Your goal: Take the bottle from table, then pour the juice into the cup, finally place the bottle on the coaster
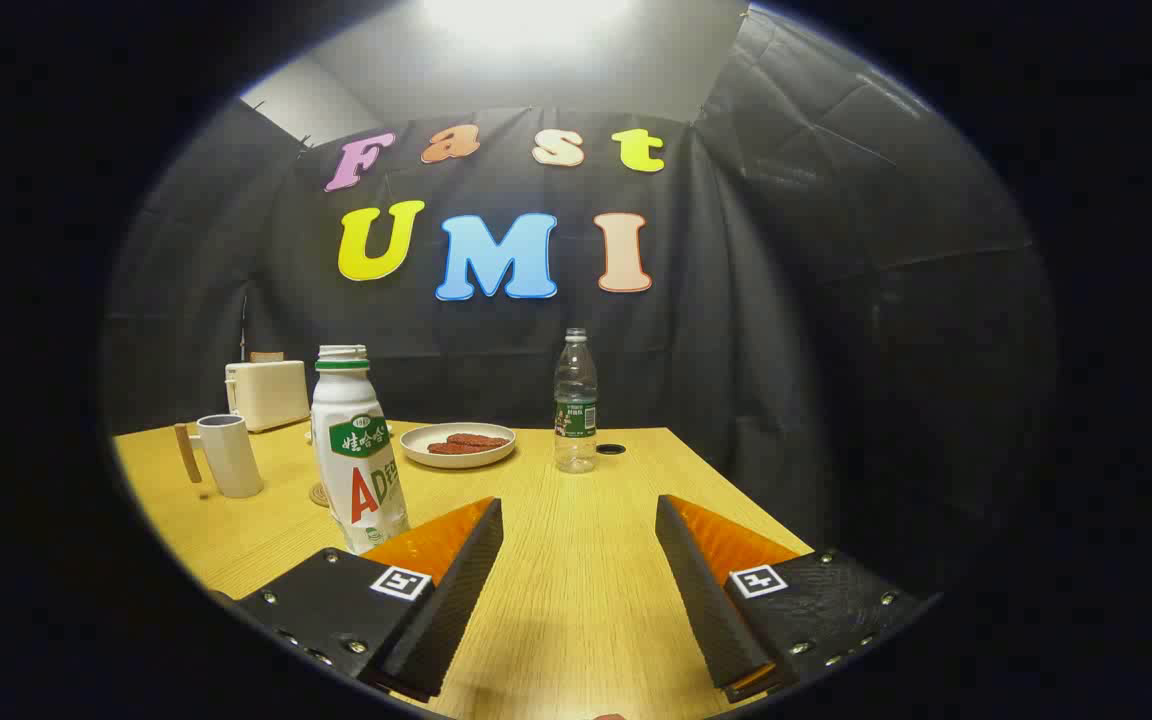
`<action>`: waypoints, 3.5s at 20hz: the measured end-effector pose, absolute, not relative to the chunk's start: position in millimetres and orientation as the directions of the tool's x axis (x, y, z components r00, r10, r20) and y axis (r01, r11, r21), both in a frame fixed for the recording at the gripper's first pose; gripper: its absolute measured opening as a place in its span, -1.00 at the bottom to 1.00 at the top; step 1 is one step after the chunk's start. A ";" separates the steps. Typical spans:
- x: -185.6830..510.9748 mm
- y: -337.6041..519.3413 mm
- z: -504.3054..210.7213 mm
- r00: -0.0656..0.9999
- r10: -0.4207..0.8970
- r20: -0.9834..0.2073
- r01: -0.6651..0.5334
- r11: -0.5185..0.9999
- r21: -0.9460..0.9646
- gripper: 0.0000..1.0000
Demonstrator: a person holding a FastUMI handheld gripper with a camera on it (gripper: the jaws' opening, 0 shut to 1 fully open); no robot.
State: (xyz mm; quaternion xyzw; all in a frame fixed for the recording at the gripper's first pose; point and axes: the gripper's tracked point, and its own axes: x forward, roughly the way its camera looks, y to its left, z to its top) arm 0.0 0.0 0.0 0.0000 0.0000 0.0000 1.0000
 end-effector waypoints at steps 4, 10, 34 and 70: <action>17.4 -4.2 10.3 0.999 -0.009 0.039 0.009 1.000 0.019 0.87; 41.0 -9.5 33.1 0.992 -0.042 0.122 0.041 0.999 0.010 0.86; 12.8 148.5 57.3 0.956 0.284 0.073 -0.290 0.954 0.075 0.86; 69.3 249.7 79.3 0.995 0.084 -0.049 -0.097 0.807 -0.582 0.30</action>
